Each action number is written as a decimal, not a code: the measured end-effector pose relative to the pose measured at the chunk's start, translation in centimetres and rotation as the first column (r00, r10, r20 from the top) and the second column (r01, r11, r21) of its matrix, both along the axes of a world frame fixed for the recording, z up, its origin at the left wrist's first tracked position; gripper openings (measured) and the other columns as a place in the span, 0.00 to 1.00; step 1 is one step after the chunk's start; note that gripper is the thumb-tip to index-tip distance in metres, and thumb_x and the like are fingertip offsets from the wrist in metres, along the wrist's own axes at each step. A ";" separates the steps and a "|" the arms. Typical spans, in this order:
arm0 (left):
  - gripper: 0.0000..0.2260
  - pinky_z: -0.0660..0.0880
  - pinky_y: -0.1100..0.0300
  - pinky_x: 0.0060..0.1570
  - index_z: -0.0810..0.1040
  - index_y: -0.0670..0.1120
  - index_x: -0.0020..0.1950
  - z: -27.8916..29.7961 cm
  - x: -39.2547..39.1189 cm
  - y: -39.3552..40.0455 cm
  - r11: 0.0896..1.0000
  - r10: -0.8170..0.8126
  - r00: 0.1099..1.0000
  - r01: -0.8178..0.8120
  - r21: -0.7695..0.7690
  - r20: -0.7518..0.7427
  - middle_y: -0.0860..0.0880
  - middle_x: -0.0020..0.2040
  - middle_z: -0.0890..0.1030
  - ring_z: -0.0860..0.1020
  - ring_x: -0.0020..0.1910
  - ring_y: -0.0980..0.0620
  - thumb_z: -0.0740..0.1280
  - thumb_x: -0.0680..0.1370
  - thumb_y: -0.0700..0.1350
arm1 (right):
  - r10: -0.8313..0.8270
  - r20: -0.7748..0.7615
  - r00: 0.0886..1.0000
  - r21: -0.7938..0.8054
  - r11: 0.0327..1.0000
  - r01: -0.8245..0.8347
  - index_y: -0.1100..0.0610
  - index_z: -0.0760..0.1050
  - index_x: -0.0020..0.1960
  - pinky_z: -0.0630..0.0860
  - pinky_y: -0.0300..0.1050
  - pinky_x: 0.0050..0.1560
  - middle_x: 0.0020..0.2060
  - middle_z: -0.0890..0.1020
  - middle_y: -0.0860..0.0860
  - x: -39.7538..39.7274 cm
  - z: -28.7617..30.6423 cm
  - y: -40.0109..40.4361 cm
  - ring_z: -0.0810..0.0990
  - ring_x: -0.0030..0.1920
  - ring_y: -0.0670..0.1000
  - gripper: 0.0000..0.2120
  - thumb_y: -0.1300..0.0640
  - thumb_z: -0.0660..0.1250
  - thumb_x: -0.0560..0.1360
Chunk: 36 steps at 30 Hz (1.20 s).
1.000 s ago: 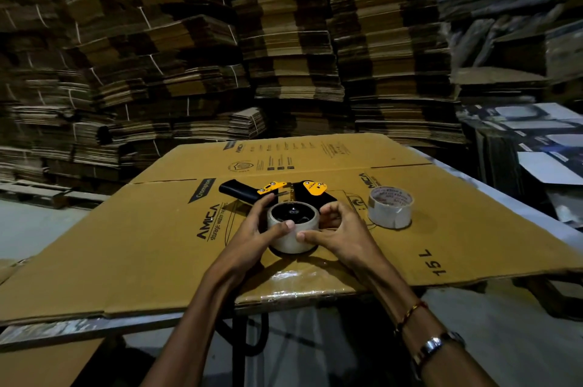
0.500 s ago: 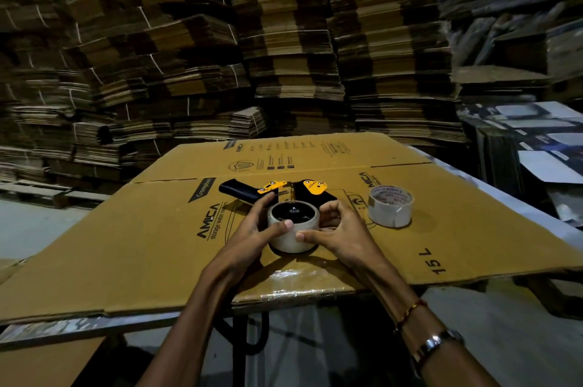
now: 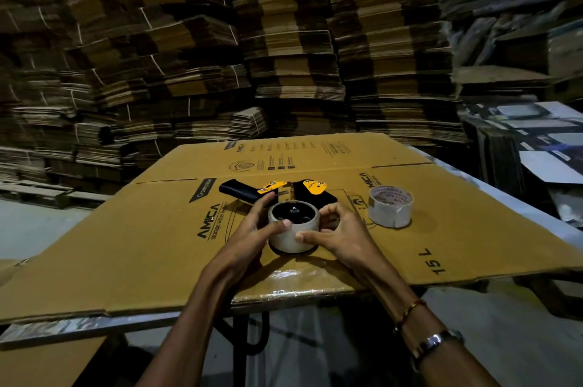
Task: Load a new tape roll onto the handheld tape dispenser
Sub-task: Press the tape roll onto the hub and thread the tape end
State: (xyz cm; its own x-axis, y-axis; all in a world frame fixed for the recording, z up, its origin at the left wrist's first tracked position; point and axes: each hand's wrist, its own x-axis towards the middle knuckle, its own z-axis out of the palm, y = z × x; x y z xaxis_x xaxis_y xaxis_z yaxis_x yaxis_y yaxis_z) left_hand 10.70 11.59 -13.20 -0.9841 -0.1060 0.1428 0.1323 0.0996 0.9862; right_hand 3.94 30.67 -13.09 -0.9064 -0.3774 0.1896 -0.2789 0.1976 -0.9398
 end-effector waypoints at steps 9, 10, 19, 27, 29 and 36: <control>0.25 0.72 0.44 0.67 0.60 0.63 0.77 -0.6 -0.3 0.9 0.988 0.148 0.988 -0.150 -0.025 -0.046 0.53 0.71 0.67 0.70 0.68 0.49 0.63 0.81 0.55 | 0.069 -0.020 0.997 -0.152 0.986 -0.071 0.58 0.79 0.42 0.76 0.43 0.36 0.33 0.82 0.52 0.5 0.3 0.6 0.78 0.33 0.47 0.08 0.53 0.73 0.74; 0.26 0.70 0.42 0.69 0.61 0.63 0.76 -0.6 -0.2 0.8 0.981 0.190 0.980 -0.192 -0.020 -0.063 0.54 0.72 0.68 0.69 0.69 0.50 0.64 0.79 0.59 | 0.034 -0.017 0.999 -0.199 0.979 -0.037 0.56 0.80 0.43 0.78 0.45 0.37 0.36 0.82 0.51 0.1 0.1 0.6 0.80 0.36 0.48 0.05 0.55 0.71 0.77; 0.09 0.79 0.49 0.55 0.73 0.52 0.56 -0.8 -0.5 1.0 0.860 0.474 0.846 -0.504 -0.075 -0.245 0.49 0.57 0.77 0.77 0.58 0.52 0.64 0.81 0.55 | 0.177 -0.248 0.953 0.088 0.983 -0.160 0.47 0.79 0.64 0.67 0.47 0.73 0.74 0.66 0.42 0.0 -0.4 0.0 0.62 0.74 0.44 0.24 0.71 0.60 0.79; 0.25 0.78 0.66 0.51 0.70 0.52 0.66 -0.5 2.8 2.9 0.824 0.310 0.889 -0.428 -0.371 -0.336 0.53 0.66 0.71 0.74 0.60 0.57 0.68 0.73 0.62 | 0.200 -0.249 0.948 0.096 0.979 -0.182 0.46 0.81 0.60 0.73 0.51 0.69 0.74 0.66 0.40 0.4 -0.4 -0.1 0.63 0.75 0.46 0.20 0.67 0.63 0.79; 0.28 0.72 0.70 0.57 0.69 0.53 0.69 -1.1 3.0 3.0 0.748 0.238 0.906 -0.401 -0.529 -0.351 0.53 0.71 0.65 0.70 0.64 0.57 0.72 0.73 0.60 | 0.204 -0.255 0.945 0.088 0.978 -0.187 0.46 0.82 0.58 0.73 0.53 0.69 0.73 0.68 0.40 0.6 -0.4 -0.2 0.65 0.74 0.45 0.20 0.67 0.62 0.78; 0.27 0.68 0.64 0.66 0.69 0.52 0.70 -1.0 3.3 2.6 0.683 0.228 0.914 -0.396 -0.614 -0.335 0.50 0.78 0.61 0.65 0.71 0.53 0.73 0.74 0.45 | 0.216 -0.286 0.934 0.094 0.976 -0.197 0.49 0.83 0.57 0.73 0.53 0.69 0.68 0.72 0.38 0.6 -0.4 -0.1 0.68 0.70 0.41 0.19 0.69 0.63 0.77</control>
